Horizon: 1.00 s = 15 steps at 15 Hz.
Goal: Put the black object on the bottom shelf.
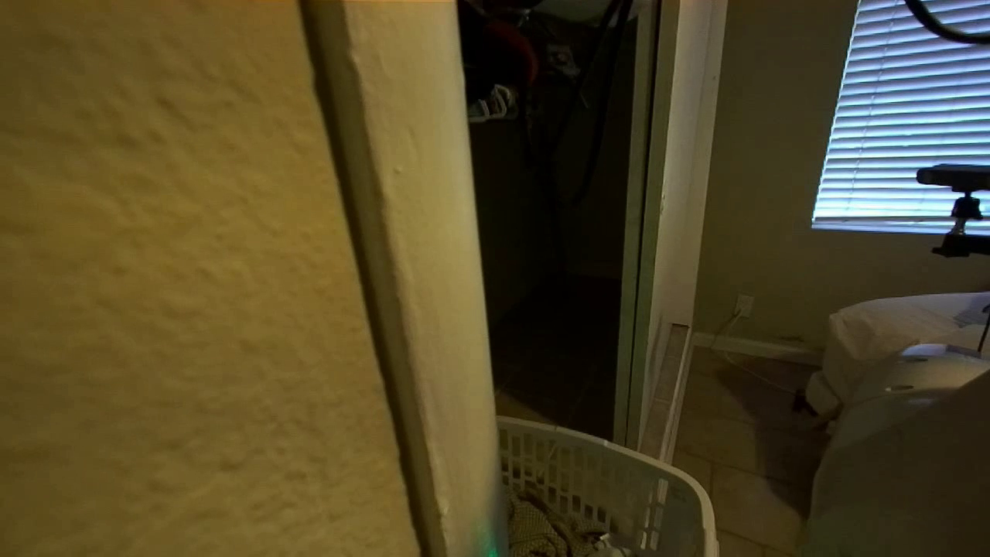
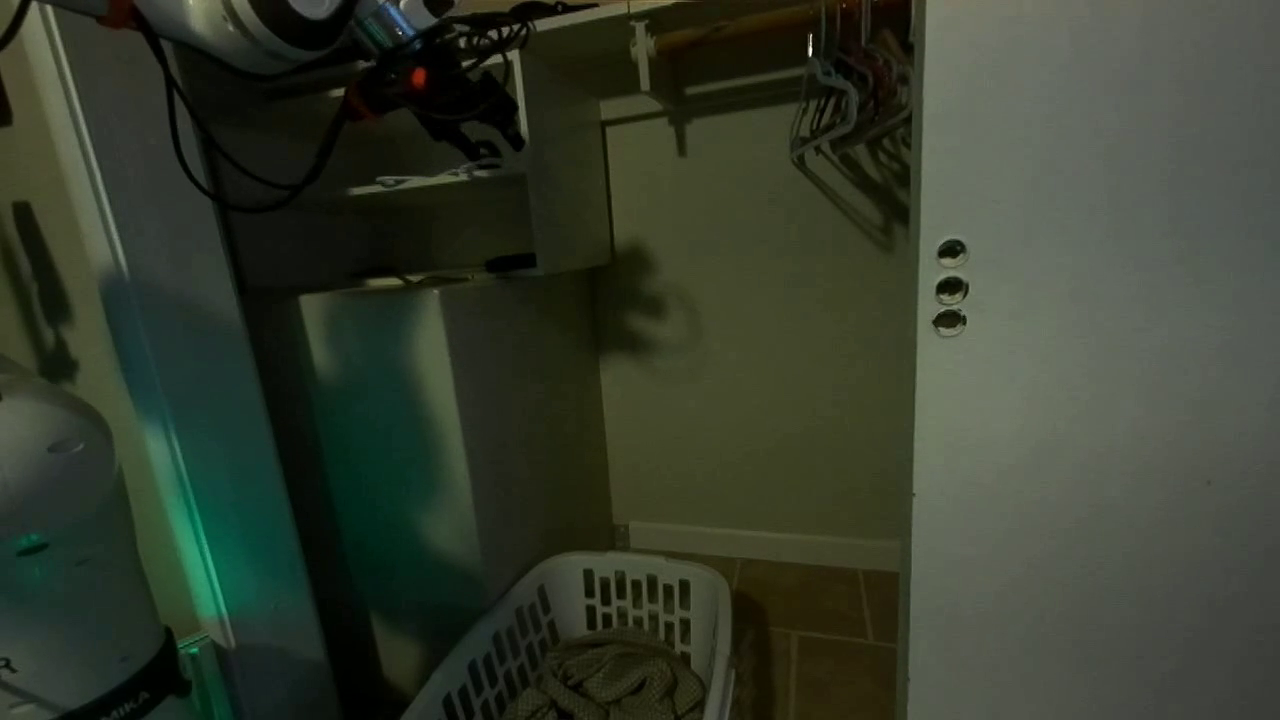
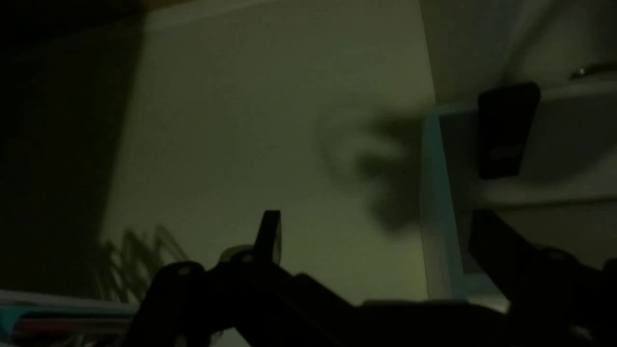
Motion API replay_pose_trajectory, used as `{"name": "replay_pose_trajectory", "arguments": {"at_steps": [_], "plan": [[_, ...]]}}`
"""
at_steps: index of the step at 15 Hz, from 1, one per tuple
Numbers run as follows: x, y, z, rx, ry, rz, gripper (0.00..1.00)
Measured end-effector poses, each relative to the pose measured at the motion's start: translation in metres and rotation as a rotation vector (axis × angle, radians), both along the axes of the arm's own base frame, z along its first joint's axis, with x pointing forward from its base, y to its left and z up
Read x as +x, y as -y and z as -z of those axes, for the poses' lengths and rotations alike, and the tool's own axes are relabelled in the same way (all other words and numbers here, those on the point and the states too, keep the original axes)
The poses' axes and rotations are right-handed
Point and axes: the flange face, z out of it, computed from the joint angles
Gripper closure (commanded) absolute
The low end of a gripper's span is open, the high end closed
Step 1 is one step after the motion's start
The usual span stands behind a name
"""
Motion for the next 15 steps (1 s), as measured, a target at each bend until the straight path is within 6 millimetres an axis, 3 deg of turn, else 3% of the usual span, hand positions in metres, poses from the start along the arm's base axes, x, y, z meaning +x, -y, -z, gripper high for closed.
{"name": "replay_pose_trajectory", "arguments": {"at_steps": [6,11,15], "plan": [[-0.012,-0.03,-0.037,0.113,0.253,-0.154,0.0],[-0.017,-0.056,-0.049,0.21,0.306,-0.356,0.0],[-0.01,-0.071,-0.053,0.215,0.296,-0.46,0.0]]}}
